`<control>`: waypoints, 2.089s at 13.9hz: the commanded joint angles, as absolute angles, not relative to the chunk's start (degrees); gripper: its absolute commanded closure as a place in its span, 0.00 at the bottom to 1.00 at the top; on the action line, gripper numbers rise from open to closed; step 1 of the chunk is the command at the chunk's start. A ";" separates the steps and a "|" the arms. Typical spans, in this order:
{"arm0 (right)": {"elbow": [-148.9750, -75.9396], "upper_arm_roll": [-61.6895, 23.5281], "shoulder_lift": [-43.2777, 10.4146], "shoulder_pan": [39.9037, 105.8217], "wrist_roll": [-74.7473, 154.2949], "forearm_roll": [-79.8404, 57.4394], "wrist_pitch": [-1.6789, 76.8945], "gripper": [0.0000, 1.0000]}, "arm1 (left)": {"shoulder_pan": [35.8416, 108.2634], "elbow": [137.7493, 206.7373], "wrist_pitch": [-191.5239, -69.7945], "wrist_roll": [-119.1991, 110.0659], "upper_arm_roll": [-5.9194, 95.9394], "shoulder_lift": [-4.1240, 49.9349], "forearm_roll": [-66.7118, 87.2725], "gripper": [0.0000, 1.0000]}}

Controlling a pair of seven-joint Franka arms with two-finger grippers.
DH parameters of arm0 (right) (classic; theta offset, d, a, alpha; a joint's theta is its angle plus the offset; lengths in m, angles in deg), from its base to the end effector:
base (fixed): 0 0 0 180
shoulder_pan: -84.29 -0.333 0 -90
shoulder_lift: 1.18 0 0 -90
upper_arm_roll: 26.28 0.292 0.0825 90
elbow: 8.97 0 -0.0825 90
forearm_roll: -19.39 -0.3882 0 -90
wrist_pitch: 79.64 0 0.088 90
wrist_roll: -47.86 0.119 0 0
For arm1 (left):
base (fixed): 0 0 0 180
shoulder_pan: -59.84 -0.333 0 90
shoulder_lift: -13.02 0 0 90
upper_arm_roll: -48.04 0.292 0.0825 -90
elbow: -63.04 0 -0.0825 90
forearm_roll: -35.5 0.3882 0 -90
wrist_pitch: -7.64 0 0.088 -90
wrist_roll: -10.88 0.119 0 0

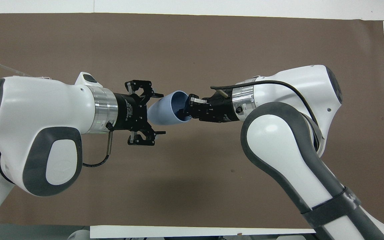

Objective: Hang cup on cup holder
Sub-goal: 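Close the left gripper on the cup base held by the right gripper, then open the right gripper and withdraw while the left gripper pulls the cup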

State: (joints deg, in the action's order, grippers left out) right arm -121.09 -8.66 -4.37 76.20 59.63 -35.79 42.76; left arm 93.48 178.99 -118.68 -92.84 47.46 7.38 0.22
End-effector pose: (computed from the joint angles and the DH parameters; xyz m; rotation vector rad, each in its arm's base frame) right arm 0.5193 0.2962 0.4443 -2.2716 0.2899 0.2053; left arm 0.4540 -0.3395 0.4917 1.9188 1.8149 -0.5558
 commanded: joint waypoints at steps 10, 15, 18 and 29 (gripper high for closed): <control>-121.21 -8.44 -4.08 76.38 60.60 -37.04 43.06 1.00 | 95.52 180.91 -123.32 -95.91 48.13 7.92 -0.97 0.20; -121.21 -8.44 -4.08 76.38 60.60 -37.04 43.14 1.00 | 95.70 180.64 -123.32 -95.91 48.13 8.01 -0.97 0.73; -121.12 -8.44 -4.08 76.38 60.95 -37.04 43.14 0.87 | 95.26 180.38 -122.88 -96.09 48.13 8.36 -0.97 0.74; -114.37 -8.97 -2.94 84.54 60.78 -28.02 32.53 0.00 | 89.99 178.80 -112.52 -95.12 48.48 7.66 5.51 0.74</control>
State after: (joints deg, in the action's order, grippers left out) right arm -117.12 -9.24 -3.16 81.36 60.03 -32.32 36.93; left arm 91.34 179.26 -115.70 -95.42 48.39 8.54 2.63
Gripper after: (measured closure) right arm 0.000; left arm 0.229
